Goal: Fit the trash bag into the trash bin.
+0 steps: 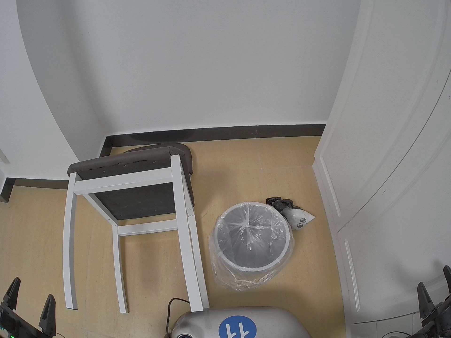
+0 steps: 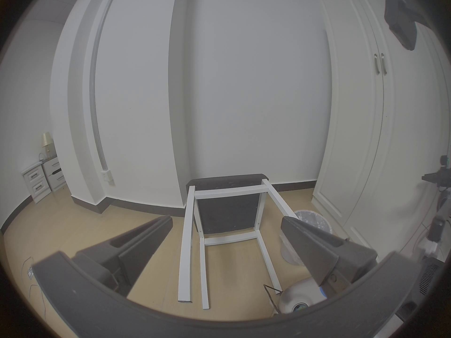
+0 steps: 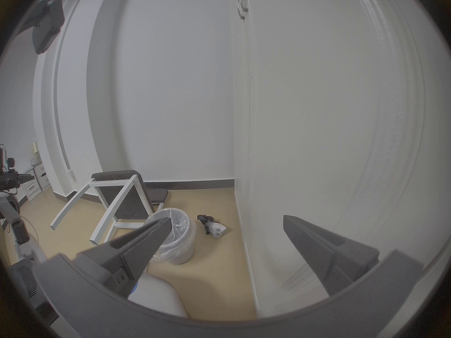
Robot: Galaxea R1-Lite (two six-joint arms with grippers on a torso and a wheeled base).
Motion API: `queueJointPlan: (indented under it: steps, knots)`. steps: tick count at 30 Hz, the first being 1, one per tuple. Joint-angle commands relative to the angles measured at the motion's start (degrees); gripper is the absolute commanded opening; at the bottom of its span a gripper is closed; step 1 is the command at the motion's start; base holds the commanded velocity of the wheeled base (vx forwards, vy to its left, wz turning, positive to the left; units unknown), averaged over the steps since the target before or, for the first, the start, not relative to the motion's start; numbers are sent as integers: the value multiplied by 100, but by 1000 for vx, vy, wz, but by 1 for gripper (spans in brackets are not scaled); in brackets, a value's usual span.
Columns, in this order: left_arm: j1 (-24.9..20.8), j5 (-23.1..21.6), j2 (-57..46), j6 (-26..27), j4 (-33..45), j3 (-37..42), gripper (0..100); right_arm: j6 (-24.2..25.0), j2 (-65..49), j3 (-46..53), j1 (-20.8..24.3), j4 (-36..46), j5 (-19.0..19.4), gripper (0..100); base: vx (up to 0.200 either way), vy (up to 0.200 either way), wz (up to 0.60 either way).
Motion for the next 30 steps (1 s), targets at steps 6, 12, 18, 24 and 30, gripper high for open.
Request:
queueJointPlan:
  steps: [6,12,18,24,30]
  knots:
    - [0,1,-63,-3,-4,101,100,-1,-66,101,0,-4,0,100,0,0,0]
    - [0,1,-63,-3,-4,101,100,-1,-66,101,0,-4,0,100,0,0,0]
    - [0,1,-63,-3,-4,101,100,-1,-66,101,0,-4,0,100,0,0,0]
    - [0,1,-63,-3,-4,101,100,-1,-66,101,0,-4,0,100,0,0,0]
    - [0,1,-63,-3,5,101,100,-1,-66,101,0,-4,0,100,0,0,0]
